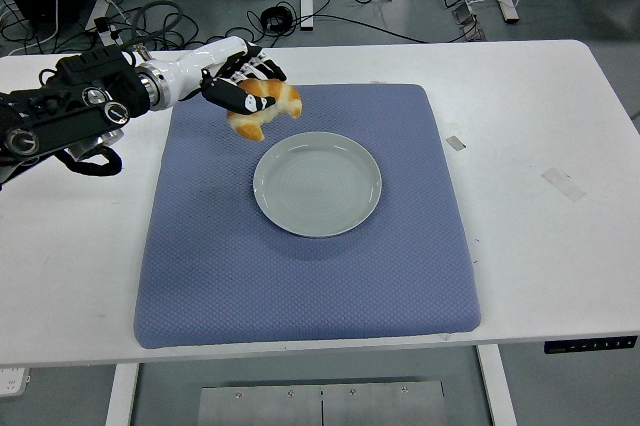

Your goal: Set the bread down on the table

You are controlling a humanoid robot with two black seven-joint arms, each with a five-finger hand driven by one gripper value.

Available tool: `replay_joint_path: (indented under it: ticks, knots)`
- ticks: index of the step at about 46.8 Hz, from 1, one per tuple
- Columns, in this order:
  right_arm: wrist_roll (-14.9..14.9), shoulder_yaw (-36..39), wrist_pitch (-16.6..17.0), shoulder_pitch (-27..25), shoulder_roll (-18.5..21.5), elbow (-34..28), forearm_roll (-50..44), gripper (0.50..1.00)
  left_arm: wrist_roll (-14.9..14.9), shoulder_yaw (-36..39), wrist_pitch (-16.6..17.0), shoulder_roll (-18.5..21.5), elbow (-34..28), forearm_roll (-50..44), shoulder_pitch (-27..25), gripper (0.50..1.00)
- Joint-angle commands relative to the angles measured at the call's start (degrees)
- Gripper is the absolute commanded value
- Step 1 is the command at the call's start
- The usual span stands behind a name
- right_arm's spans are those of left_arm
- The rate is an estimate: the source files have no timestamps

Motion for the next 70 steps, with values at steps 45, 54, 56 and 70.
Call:
replay_joint_path:
  ticks: [45,54,56,70]
  knots:
    - [0.0,0.0,0.0,0.0,0.0,0.0,0.1,1.000,-0.1,-0.1,0.7,4.9,3.9,0.0,7.9,0.611]
    - [0.0,0.0,0.0,0.0,0.0,0.0,0.0,1.000,-0.1,0.1,1.7,4.3,4.2,0.0,8.5,0.611]
    - [0.0,0.0,0.0,0.0,0.0,0.0,0.0,1.000,-0.1,0.0,1.8,4.3,4.3,0.1,8.7,0.614]
    - [0.0,0.0,0.0,0.0,0.0,0.0,0.0,1.000,-0.1,0.1,1.8,4.2,4.5,0.0,8.7,0.639]
